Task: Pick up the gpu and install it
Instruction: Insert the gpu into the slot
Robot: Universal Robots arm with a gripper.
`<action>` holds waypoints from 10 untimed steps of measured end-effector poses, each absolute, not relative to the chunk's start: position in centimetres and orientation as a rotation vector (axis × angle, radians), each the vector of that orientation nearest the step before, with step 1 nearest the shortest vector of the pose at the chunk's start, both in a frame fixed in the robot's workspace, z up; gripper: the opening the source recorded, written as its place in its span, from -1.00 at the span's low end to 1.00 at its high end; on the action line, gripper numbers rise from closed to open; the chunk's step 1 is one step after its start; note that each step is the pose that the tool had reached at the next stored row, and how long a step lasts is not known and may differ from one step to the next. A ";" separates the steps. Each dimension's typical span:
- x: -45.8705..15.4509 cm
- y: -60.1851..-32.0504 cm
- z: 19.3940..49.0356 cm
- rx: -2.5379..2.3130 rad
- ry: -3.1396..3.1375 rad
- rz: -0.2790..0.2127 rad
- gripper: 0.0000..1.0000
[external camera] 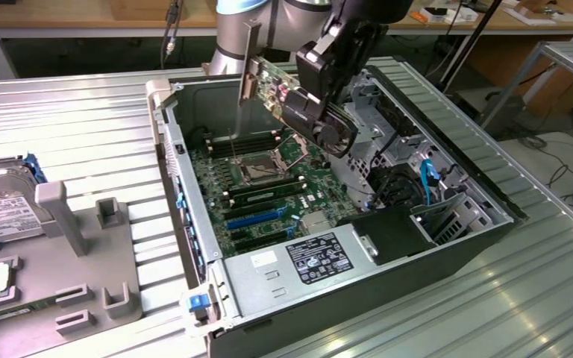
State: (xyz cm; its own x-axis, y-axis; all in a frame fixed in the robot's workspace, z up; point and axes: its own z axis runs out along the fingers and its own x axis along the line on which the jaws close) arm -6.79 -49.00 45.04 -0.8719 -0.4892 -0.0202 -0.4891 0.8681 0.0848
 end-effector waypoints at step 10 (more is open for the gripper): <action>-6.8 -49.0 45.0 0.795 -3.034 -0.137 -0.46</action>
